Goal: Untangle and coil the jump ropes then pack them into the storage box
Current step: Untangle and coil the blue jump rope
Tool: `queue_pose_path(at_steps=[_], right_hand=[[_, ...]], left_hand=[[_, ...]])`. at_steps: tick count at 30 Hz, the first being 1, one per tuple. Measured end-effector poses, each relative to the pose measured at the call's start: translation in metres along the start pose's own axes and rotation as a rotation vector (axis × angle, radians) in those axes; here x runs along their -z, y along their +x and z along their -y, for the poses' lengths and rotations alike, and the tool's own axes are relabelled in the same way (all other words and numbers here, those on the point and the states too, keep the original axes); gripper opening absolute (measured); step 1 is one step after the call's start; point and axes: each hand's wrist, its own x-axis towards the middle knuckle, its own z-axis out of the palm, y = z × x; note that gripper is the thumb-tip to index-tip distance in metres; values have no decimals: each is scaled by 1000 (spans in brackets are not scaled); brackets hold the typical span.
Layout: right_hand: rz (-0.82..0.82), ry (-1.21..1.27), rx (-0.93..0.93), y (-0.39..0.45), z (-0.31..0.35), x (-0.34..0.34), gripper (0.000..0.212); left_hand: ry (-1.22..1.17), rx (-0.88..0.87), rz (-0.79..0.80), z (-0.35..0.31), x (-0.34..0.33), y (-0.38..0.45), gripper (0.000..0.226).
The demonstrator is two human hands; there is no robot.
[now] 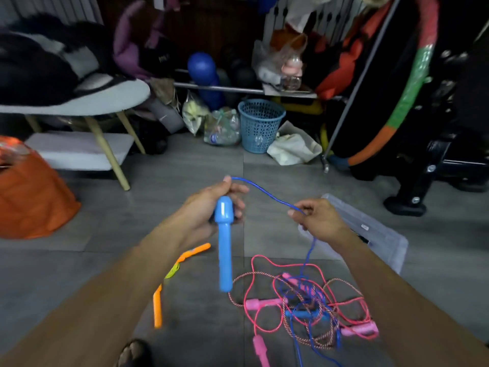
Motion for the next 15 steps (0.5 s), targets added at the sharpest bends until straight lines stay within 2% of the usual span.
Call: queue_pose_path(at_steps=[2,6,8,10,12,15], right_hand=[[43,196,-46,-18,4,3,12],[80,308,-92,-45,1,13,16],[55,248,-60,-53,0,18,13],[49,45,46,-60,5,22,17],[69,-118,137,-66,14,26,22],[136,-173,155,-73,28,32,22]], left_hand=[[-158,-30,-47,-15,6,-8,37],[-367,-47,-148,-18,19,-18,26],[-350,-42,-146,-16,11,-15,16],[-302,-48,-105,-18,-3,-11,10],[-295,-49,-43,-19,-21,-4,25],[-295,-26,26,-9,-43,1,52]])
